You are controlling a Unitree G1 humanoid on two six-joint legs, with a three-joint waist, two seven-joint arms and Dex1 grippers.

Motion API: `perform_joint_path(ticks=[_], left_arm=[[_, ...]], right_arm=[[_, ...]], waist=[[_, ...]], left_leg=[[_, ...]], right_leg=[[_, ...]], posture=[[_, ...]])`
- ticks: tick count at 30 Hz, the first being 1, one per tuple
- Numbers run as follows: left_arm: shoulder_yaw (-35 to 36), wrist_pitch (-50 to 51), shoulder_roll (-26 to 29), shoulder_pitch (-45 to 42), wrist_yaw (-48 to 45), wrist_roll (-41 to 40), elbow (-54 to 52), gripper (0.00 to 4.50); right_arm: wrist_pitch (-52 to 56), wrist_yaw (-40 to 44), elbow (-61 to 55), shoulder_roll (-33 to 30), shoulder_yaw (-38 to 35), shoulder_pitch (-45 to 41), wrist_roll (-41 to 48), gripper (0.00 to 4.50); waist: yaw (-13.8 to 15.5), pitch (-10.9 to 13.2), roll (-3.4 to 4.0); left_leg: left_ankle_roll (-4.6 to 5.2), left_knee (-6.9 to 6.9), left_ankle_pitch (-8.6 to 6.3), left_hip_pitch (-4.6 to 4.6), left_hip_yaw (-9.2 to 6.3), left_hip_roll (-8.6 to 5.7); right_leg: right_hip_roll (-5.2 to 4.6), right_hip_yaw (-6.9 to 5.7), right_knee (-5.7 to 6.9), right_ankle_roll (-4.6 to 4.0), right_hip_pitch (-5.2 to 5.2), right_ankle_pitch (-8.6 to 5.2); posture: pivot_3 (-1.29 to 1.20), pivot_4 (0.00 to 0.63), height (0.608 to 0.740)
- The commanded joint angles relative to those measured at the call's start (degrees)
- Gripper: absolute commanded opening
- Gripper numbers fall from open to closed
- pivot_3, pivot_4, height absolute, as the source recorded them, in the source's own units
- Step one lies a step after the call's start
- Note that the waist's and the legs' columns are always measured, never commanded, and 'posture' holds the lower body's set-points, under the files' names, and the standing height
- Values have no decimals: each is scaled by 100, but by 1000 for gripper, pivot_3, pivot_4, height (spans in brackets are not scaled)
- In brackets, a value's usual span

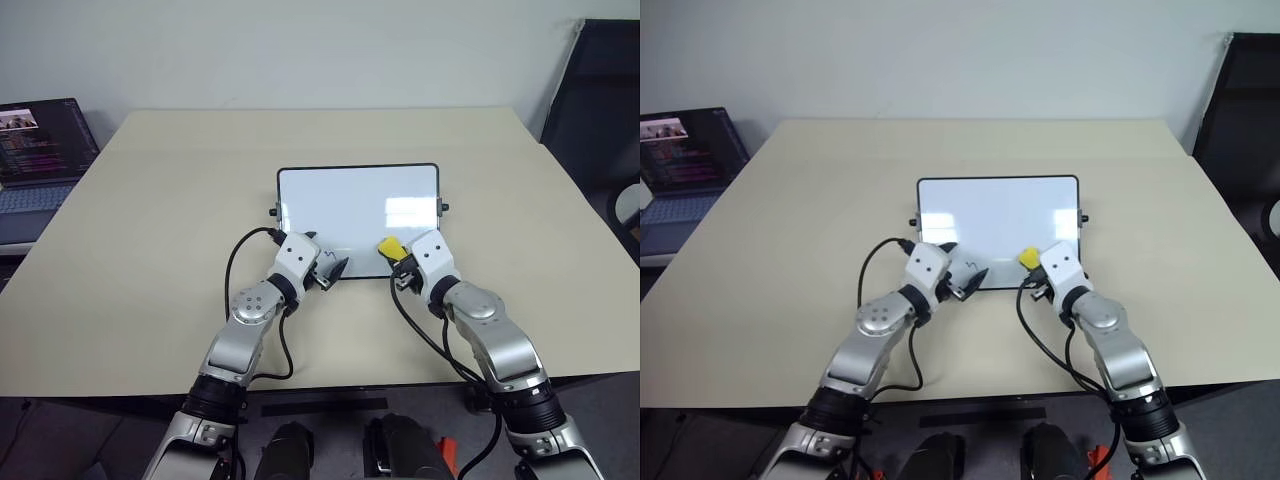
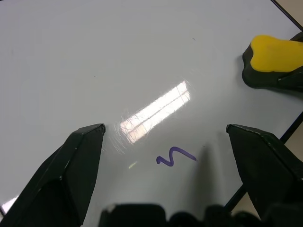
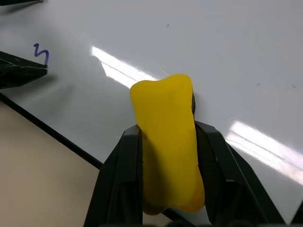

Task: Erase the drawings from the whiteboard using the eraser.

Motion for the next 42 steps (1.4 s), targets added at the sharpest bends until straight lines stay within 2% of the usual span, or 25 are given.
perform_joint_path(ticks=[1, 5, 10, 15, 27, 33, 42], left_arm=[[34, -54, -13, -37, -38, -41, -255, 4500], [63, -35, 12, 33, -59, -72, -341, 4500], [88, 1, 15, 162, -78, -85, -471, 4500], [129, 46, 33, 224, -99, -76, -540, 4500], [164, 294, 164, 1340, 148, 43, -1298, 4500], [176, 354, 120, 1406, 282, 55, -1395, 4500], [193, 340, 164, 1436, 344, 58, -1448, 4500]], right_arm=[[-153, 32, -129, 70, -304, 45, 232, 1186], [-1037, 471, -398, -191, -210, 135, 275, 1186], [-1790, 834, -56, -717, -23, 501, -12, 1186], [-2111, 943, 168, -805, 24, 513, -78, 1186], [-2255, 997, 332, -667, 66, 282, -85, 1186], [-2410, 1102, 420, -416, 213, 28, -35, 1186], [-2886, 1279, 914, 182, 634, -616, -71, 1186]], waist=[[0, 0, 0], [-1, 1, 0], [0, 2, -2], [-18, 3, -3], [3, 3, -3], [-1, 4, -3], [-8, 4, -3]], left_leg=[[0, 0, 0, 0, 0, 1], [0, -3, 0, -8, 0, -2], [-3, -18, -3, -12, 0, -2], [-3, -11, -3, -9, 3, 0], [-4, -15, -3, -10, 2, 2], [-3, -7, -3, -8, 4, 2], [-4, -15, -3, -9, 1, 2]], right_leg=[[0, -1, 0, 0, 0, 0], [0, -1, -4, 1, -5, 0], [0, -2, -14, 3, -8, -2], [-1, -1, -9, 3, -8, -3], [-5, -1, -9, 2, -11, -3], [-6, -1, -9, -32, -9, -23], [-4, -5, -9, -1, -10, -5]], posture=[[0, 150, 740], [0, 150, 740], [0, 150, 740], [0, 150, 740], [0, 150, 740], [0, 150, 740], [0, 150, 740]])
